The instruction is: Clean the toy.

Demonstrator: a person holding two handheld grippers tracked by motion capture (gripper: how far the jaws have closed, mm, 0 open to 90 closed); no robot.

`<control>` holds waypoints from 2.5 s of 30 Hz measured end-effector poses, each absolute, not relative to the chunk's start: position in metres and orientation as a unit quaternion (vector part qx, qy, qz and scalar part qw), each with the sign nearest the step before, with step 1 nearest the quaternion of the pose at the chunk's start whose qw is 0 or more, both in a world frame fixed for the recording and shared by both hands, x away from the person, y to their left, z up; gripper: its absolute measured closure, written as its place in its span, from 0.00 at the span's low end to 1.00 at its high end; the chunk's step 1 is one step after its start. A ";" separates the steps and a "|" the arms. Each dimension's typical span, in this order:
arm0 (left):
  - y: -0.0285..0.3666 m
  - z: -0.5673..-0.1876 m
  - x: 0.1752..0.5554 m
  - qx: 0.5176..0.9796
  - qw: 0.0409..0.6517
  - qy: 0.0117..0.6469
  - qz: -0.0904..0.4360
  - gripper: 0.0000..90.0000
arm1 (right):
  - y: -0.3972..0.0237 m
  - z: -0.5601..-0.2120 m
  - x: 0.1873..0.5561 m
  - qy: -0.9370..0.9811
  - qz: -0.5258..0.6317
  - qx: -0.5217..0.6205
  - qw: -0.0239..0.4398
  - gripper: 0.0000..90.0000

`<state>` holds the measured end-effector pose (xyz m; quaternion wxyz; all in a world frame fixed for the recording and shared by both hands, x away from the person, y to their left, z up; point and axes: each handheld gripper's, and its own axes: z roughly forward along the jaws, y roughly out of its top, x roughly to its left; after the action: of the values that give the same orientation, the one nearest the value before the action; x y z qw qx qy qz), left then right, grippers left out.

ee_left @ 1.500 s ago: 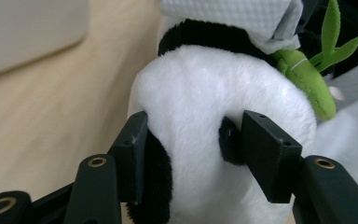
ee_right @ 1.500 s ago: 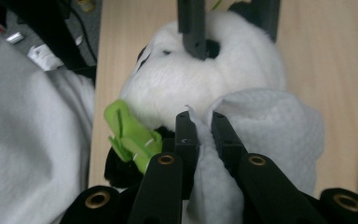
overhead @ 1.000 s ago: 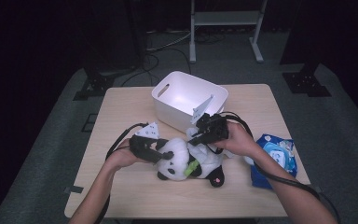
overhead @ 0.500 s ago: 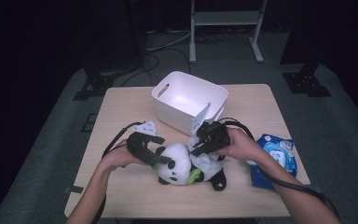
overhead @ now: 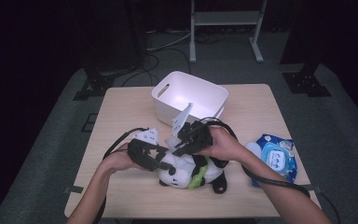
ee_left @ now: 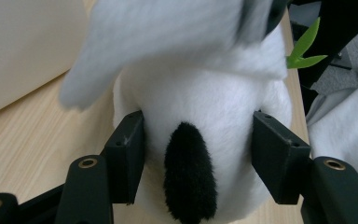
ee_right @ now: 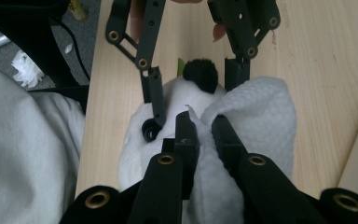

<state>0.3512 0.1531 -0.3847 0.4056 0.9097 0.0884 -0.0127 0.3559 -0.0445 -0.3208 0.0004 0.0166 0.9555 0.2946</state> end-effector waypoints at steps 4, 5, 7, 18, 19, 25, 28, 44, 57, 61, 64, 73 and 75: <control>0.156 -0.386 0.348 0.909 0.409 0.083 -0.011 0.45 | -0.038 -0.327 0.357 0.962 0.272 0.018 -0.005 0.92; 0.157 -0.387 0.348 0.909 0.409 0.081 -0.011 0.45 | -0.043 -0.328 0.358 0.962 0.272 0.022 -0.011 0.92; 0.158 -0.387 0.348 0.908 0.411 0.081 -0.010 0.45 | -0.052 -0.328 0.360 0.963 0.269 0.029 -0.008 0.92; 0.157 -0.387 0.348 0.906 0.413 0.089 -0.011 0.44 | -0.117 -0.322 0.363 0.959 0.268 0.087 0.006 0.92; 0.157 -0.387 0.348 0.906 0.413 0.089 -0.011 0.44 | -0.117 -0.322 0.363 0.959 0.268 0.087 0.006 0.92; 0.155 -0.387 0.349 0.906 0.414 0.091 -0.012 0.44 | -0.143 -0.320 0.362 0.957 0.267 0.109 0.010 0.92; 0.155 -0.386 0.350 0.905 0.415 0.091 -0.015 0.44 | -0.152 -0.321 0.362 0.956 0.268 0.117 0.006 0.92; 0.143 -0.380 0.349 0.911 0.405 0.077 -0.004 0.45 | -0.097 -0.326 0.364 0.963 0.259 0.069 -0.006 0.92; 0.161 -0.394 0.349 0.895 0.429 0.120 -0.013 0.24 | -0.136 -0.327 0.365 0.960 0.260 0.099 -0.002 0.92; 0.163 -0.413 0.352 0.891 0.429 0.138 -0.046 0.14 | -0.145 -0.330 0.363 0.958 0.265 0.111 -0.002 0.92; 0.161 -0.420 0.354 0.888 0.435 0.137 -0.053 0.14 | -0.145 -0.332 0.362 0.956 0.271 0.109 -0.004 0.92; 0.160 -0.411 0.356 0.885 0.447 0.125 -0.036 0.48 | -0.140 -0.330 0.364 0.954 0.283 0.102 -0.001 0.92; 0.156 -0.400 0.354 0.888 0.444 0.117 -0.025 0.51 | -0.135 -0.327 0.363 0.953 0.288 0.094 0.001 0.92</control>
<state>0.3539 0.1561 -0.4000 0.4439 0.8881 0.1172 -0.0250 0.3628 -0.1348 -0.3269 0.0007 0.0944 0.9531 0.2876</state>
